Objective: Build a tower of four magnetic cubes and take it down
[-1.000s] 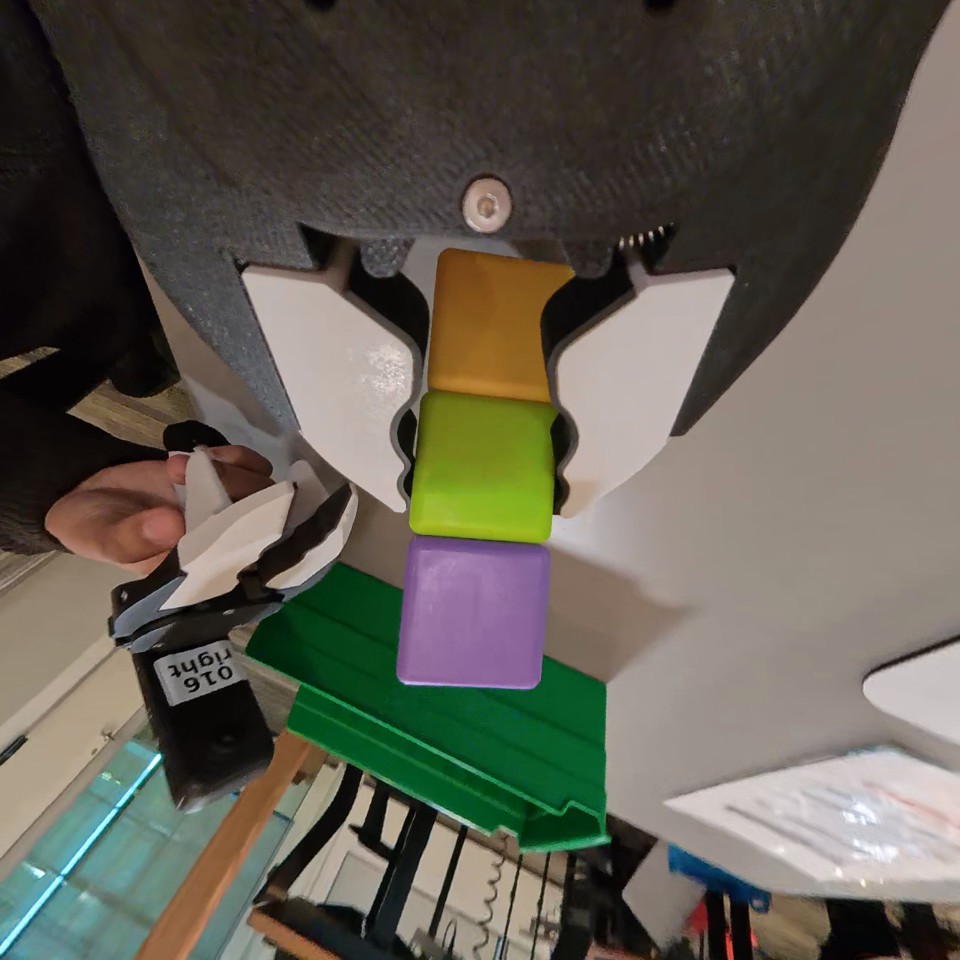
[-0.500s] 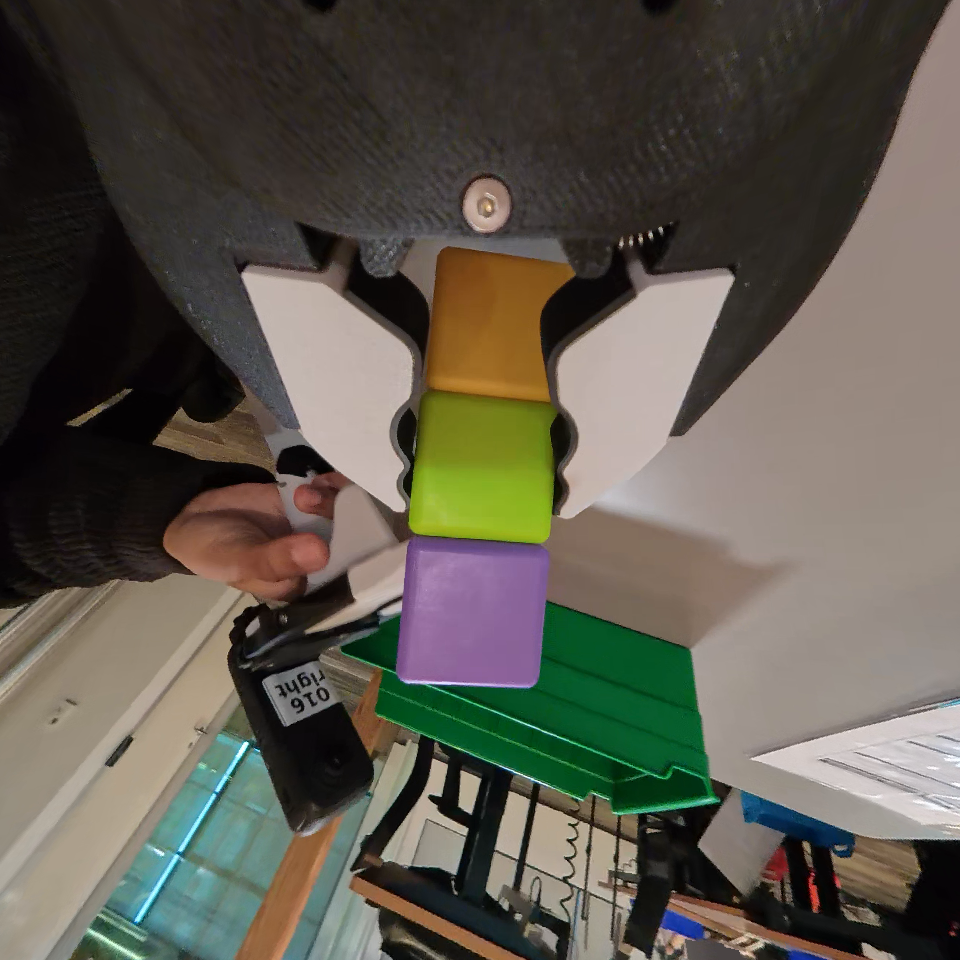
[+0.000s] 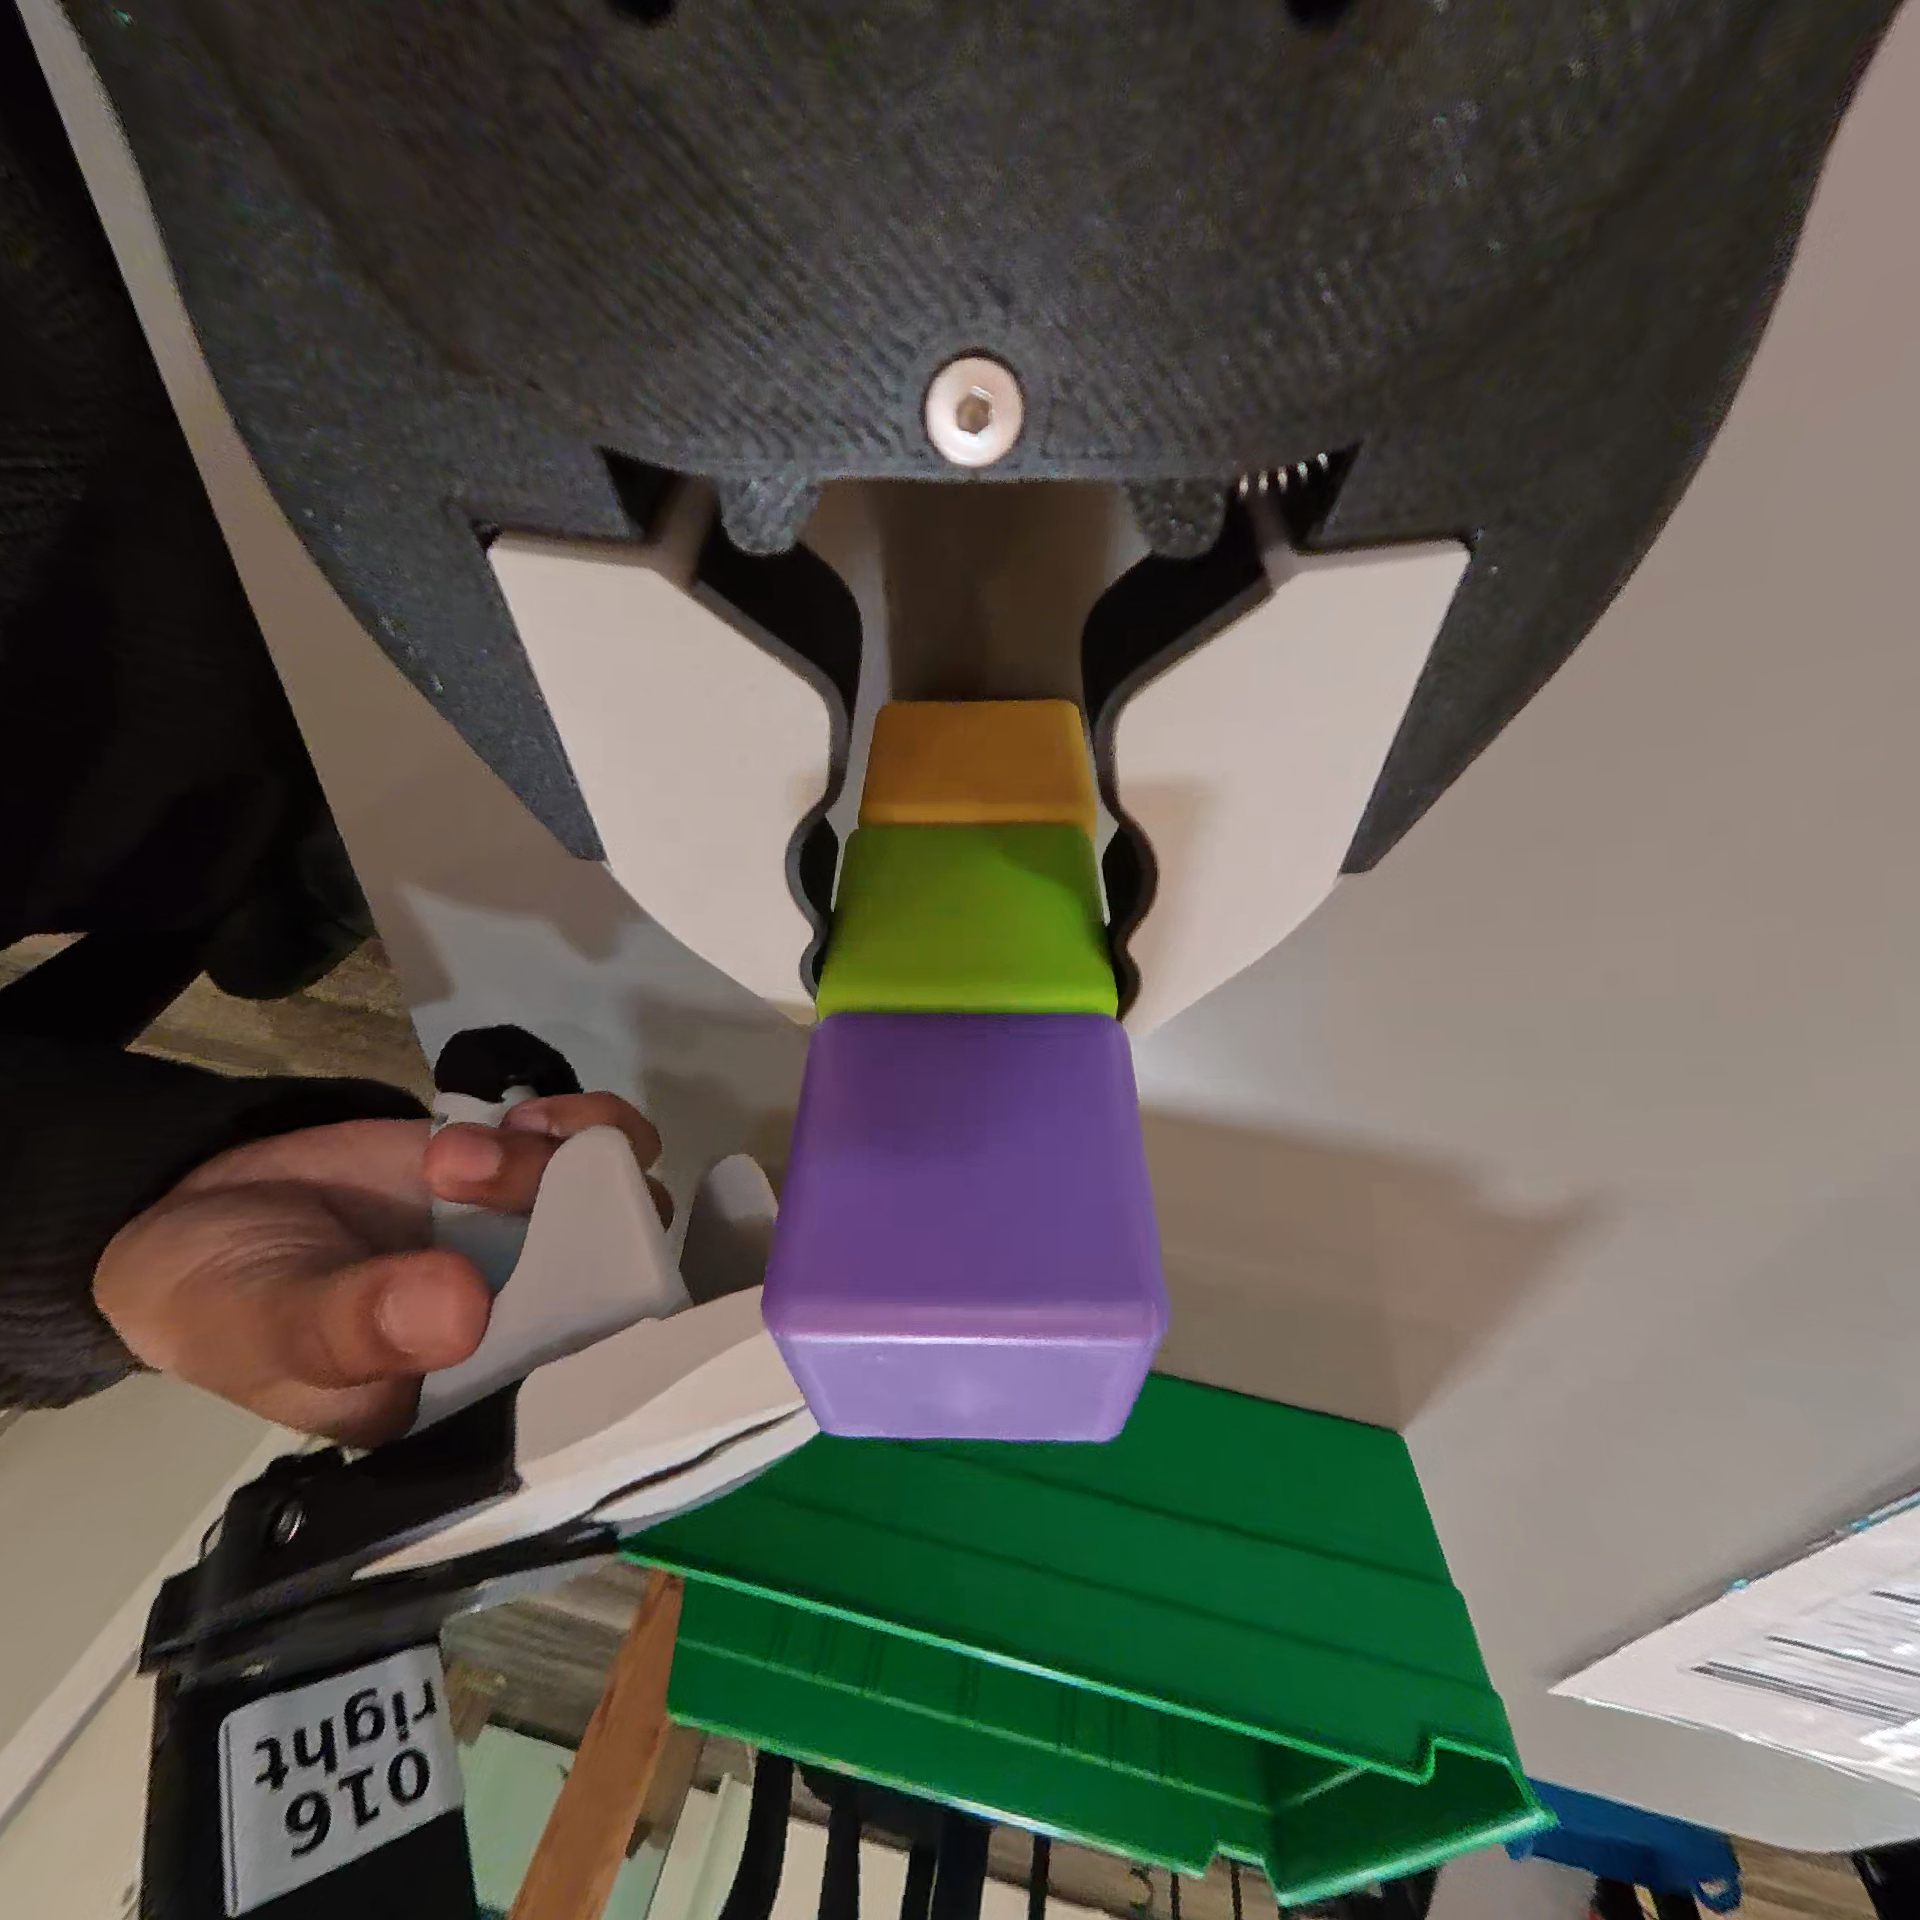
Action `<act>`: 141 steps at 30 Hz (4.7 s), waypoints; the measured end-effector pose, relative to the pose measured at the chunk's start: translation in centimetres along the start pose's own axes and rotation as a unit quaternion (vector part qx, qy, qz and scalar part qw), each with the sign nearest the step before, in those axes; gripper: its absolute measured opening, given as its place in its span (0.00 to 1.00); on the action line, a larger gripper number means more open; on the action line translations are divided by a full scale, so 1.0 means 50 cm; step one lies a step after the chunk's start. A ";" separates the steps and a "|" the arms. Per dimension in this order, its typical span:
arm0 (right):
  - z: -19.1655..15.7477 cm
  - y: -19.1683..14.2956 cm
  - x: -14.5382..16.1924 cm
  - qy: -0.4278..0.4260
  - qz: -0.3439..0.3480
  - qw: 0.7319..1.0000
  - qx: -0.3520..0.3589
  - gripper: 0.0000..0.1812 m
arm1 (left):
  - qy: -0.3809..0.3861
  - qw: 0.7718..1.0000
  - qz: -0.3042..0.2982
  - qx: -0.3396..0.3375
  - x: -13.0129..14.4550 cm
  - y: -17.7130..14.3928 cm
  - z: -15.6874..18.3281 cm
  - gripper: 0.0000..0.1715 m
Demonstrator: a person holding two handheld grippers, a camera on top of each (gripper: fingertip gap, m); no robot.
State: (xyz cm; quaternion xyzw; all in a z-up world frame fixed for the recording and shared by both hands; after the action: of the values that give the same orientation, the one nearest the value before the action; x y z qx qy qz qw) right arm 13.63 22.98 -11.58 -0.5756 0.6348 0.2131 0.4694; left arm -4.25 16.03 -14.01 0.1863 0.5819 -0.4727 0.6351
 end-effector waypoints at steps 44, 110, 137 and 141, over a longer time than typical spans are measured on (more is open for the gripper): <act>-0.002 0.008 0.026 0.021 -0.060 0.997 -0.047 0.07 | 0.074 0.994 -0.078 0.003 0.003 -0.030 -0.003 0.29; 0.006 0.011 0.031 0.048 -0.074 0.995 -0.051 0.09 | -0.099 0.877 0.149 -0.446 -0.123 -0.563 0.049 0.38; 0.007 0.016 0.038 0.048 -0.088 0.994 -0.046 0.10 | -0.370 0.601 -0.039 -0.707 0.239 -0.737 -0.121 0.30; 0.006 0.016 0.038 0.049 -0.089 0.994 -0.048 0.10 | -0.359 0.594 -0.007 -0.719 0.236 -0.747 -0.095 0.26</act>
State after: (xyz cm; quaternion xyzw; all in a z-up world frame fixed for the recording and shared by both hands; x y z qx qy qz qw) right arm 13.19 22.40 -13.56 -0.6610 0.5924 0.1724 0.4271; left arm -38.88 -2.85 -14.31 -0.5198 0.4589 0.0664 0.7175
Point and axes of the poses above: each gripper's, where its closed fingertips meet, y out along the fingers, x out of its underside, z = x × y across the jaws, the point moved 10 cm from there along -y, back along the fingers, and after that the axes turned 11 degrees about x, right-handed, at the moved point
